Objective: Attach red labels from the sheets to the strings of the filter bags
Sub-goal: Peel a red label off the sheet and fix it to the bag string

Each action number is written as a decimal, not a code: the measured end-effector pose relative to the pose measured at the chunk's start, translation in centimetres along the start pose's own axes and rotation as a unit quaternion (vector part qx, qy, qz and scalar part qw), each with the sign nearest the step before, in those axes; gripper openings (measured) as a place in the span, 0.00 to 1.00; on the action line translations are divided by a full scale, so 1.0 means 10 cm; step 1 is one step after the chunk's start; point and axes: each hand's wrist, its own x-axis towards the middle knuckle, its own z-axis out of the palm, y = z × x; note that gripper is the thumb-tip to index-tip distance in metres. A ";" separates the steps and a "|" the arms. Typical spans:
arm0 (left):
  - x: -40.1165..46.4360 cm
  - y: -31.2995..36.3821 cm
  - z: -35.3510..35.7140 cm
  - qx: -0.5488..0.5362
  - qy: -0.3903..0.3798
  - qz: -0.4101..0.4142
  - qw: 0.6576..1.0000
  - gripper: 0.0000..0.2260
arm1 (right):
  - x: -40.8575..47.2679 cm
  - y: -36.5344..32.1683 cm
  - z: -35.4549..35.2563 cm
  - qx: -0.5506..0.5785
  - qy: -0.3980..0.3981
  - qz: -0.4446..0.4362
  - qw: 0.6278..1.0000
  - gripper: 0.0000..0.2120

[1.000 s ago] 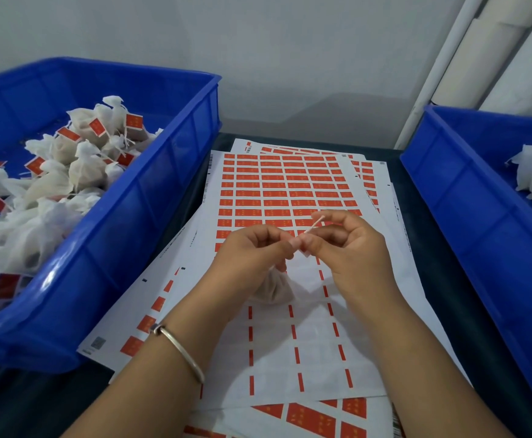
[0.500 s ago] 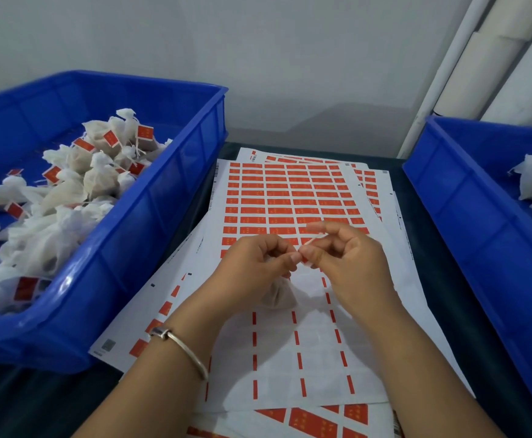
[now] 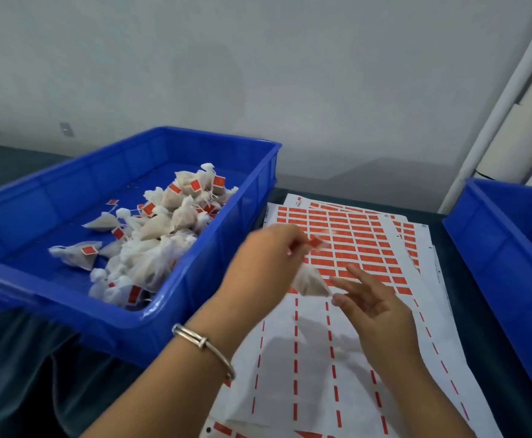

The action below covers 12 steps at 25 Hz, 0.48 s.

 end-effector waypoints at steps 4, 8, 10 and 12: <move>0.10 -0.12 -0.81 0.057 0.233 -0.018 0.971 0.05 | -0.04 0.06 0.01 0.004 0.007 0.015 1.000 0.14; 0.34 -0.57 -1.48 0.178 0.302 -0.082 0.933 0.07 | -0.03 0.13 -0.01 0.028 0.024 0.041 0.998 0.12; 0.42 -0.87 -1.61 0.267 0.260 -0.145 0.917 0.10 | -0.01 0.17 -0.03 0.037 0.031 0.052 0.997 0.09; 0.42 -1.09 -1.56 0.297 0.219 -0.202 0.907 0.12 | 0.01 0.20 -0.03 0.036 0.029 0.061 0.997 0.08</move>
